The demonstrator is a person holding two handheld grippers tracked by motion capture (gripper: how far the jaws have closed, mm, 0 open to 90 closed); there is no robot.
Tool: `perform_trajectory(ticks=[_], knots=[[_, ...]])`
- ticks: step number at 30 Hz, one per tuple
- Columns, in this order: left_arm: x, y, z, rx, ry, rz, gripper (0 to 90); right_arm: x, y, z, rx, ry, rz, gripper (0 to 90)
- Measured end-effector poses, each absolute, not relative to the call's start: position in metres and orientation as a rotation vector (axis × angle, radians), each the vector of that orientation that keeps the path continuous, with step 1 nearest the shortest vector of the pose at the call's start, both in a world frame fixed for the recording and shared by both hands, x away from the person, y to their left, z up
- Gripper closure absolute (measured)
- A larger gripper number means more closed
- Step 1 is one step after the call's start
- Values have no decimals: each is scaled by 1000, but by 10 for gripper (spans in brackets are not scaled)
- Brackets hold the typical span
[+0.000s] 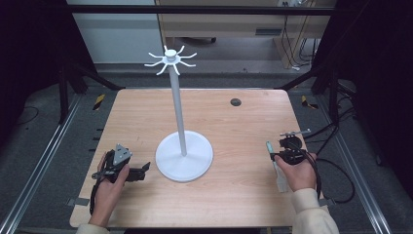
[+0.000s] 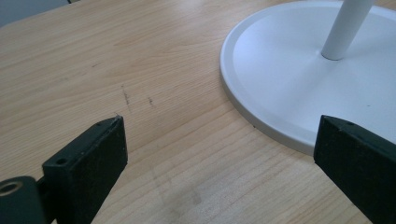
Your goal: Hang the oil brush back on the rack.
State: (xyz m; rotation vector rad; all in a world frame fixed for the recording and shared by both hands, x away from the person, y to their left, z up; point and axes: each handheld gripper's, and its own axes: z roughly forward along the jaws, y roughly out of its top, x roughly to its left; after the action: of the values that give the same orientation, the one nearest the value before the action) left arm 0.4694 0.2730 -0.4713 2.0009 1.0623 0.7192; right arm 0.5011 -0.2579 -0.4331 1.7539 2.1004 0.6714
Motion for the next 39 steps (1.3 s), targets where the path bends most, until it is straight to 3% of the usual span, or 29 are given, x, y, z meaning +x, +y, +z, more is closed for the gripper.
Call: perform_trajectory(ticks=[22,39], knots=[[470,275,-471,2004,1065,720,24,516,-250,-453,1813,2160,527,645],[469,273,-472,2009,1054,720,24,514,-255,-468,1866,2200,423,741]])
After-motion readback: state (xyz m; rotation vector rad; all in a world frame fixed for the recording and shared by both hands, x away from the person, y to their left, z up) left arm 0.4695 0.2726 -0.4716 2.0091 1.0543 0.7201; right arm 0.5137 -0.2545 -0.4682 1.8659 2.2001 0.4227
